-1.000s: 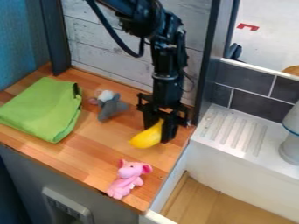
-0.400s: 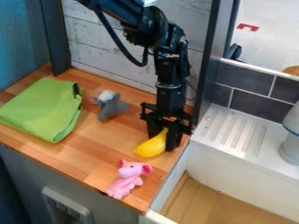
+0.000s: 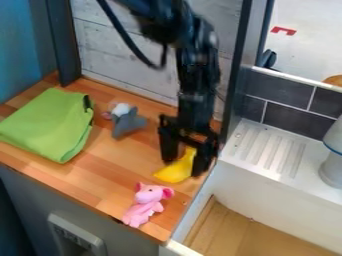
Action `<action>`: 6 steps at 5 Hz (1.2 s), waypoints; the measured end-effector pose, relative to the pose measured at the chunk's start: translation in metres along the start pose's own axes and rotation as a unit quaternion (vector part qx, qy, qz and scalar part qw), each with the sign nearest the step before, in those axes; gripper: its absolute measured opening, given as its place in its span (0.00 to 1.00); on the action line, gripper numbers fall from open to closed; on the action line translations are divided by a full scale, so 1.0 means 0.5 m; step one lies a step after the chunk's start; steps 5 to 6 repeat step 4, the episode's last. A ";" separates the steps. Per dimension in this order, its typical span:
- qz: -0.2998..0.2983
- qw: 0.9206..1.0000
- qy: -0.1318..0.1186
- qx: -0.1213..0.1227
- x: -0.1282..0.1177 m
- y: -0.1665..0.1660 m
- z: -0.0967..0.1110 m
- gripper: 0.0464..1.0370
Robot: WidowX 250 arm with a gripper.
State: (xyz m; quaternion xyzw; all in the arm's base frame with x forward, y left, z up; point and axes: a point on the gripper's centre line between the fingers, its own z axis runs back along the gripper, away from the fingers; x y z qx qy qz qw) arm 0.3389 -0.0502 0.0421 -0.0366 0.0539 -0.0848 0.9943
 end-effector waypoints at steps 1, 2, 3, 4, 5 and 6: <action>-0.001 0.999 -0.051 -0.001 -0.016 0.002 0.079 0.97; 0.034 0.996 -0.084 0.002 -0.050 0.076 0.137 0.97; 0.051 0.995 -0.084 0.016 -0.059 0.148 0.163 0.97; 0.061 0.996 -0.056 0.043 -0.057 0.206 0.160 0.97; 0.061 0.996 -0.056 0.043 -0.057 0.206 0.160 0.97; 0.061 0.996 -0.056 0.043 -0.057 0.206 0.160 0.97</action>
